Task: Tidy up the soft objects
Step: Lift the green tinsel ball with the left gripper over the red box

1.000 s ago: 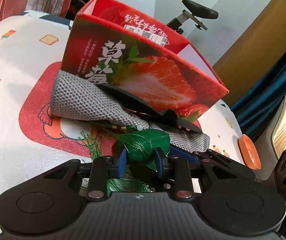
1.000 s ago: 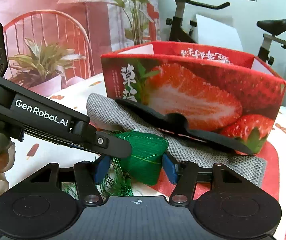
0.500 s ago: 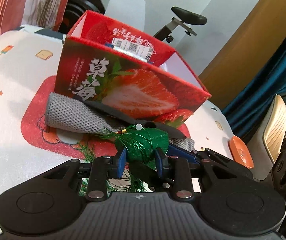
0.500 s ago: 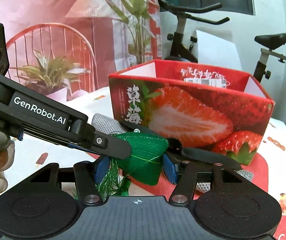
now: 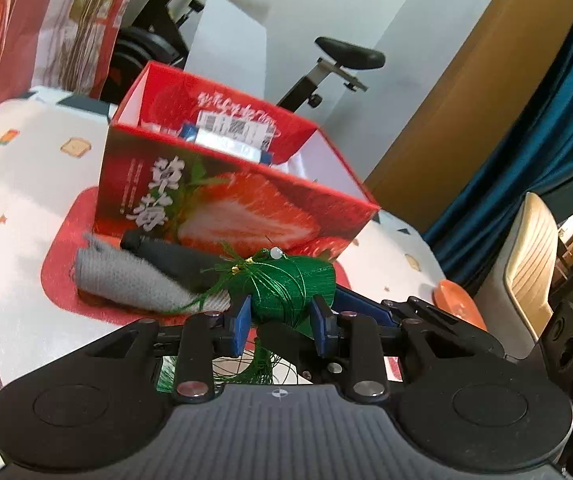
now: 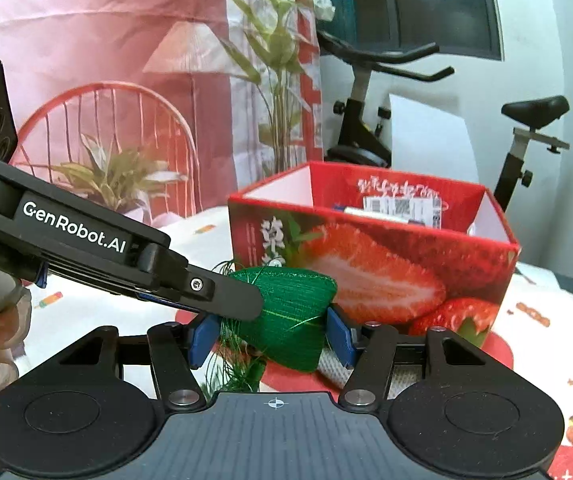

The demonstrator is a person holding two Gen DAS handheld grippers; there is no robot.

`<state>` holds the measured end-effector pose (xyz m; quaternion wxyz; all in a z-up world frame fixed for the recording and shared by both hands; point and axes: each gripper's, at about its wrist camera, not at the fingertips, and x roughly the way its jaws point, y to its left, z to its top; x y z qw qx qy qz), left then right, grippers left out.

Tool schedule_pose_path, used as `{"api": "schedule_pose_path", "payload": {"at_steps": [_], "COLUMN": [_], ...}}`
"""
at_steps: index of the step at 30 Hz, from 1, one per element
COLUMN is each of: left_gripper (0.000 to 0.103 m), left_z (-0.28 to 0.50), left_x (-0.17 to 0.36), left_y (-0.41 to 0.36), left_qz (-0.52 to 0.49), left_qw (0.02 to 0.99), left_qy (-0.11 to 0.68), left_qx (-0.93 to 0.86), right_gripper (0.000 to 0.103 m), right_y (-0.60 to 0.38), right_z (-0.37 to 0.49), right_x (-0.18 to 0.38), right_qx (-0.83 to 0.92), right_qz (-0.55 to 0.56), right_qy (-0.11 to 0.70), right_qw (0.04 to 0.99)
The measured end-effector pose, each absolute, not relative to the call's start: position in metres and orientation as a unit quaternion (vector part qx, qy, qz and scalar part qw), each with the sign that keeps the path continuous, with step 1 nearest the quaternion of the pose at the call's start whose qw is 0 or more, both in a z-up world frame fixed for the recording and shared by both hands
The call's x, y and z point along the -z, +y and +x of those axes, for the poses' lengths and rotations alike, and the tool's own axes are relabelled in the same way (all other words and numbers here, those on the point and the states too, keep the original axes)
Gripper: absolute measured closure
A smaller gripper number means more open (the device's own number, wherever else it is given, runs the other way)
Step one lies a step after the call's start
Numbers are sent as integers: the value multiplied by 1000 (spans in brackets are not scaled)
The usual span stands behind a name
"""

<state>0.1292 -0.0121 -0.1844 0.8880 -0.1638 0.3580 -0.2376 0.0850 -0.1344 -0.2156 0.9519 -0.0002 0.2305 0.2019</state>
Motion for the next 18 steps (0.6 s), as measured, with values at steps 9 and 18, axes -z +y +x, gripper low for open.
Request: {"api": "schedule_pose_path", "payload": {"at_steps": [9, 18], "left_gripper": [71, 70], "left_z": [147, 198], "left_x": [132, 69], "left_y": [-7, -11], "left_qz": [-139, -94], "left_qw": [903, 923], "left_qy": [309, 241], "left_qx": [264, 285], "right_gripper": [48, 48], "right_y": [-139, -152], "right_z": [92, 152], "right_x": [169, 97], "right_qx": [-213, -233], "right_qz": [-6, -21], "right_qy": [190, 142], "right_qw": [958, 962]}}
